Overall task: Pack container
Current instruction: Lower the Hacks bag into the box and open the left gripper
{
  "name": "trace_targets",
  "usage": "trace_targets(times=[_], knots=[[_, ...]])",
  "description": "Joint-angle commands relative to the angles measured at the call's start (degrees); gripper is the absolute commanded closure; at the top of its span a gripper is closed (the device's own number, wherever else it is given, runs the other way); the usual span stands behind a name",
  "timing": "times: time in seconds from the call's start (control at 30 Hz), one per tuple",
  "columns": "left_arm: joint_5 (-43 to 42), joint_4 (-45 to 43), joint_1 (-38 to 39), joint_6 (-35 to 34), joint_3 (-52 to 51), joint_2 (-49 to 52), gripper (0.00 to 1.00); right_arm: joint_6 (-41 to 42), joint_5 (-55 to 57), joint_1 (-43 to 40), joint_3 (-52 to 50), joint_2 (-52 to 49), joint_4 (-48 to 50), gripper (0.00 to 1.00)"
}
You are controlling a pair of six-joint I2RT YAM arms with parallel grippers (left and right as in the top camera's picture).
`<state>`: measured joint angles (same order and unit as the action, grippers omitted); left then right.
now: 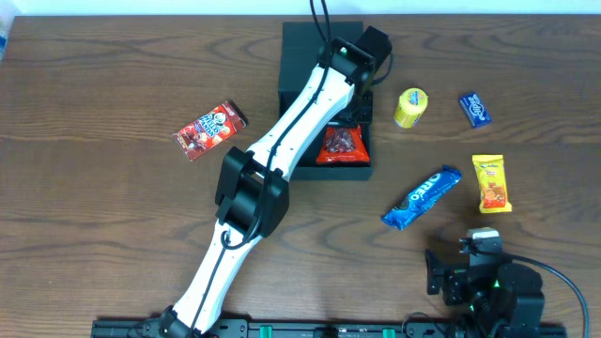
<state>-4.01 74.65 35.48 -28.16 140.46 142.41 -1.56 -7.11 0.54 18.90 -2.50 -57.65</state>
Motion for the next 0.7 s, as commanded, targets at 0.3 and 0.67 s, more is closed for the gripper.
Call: trace_targets(times=[0.3,0.67], knots=[[1.2,-0.1,0.1,-1.5,-2.4,-0.2,0.95,-0.7,-0.4,-0.3,-0.3,0.4,-0.2,0.01],[1.2,0.3,0.5,-1.5,-2.5,-0.2,0.92,-0.7,-0.4,-0.3,-0.3,0.4,-0.2,0.01]])
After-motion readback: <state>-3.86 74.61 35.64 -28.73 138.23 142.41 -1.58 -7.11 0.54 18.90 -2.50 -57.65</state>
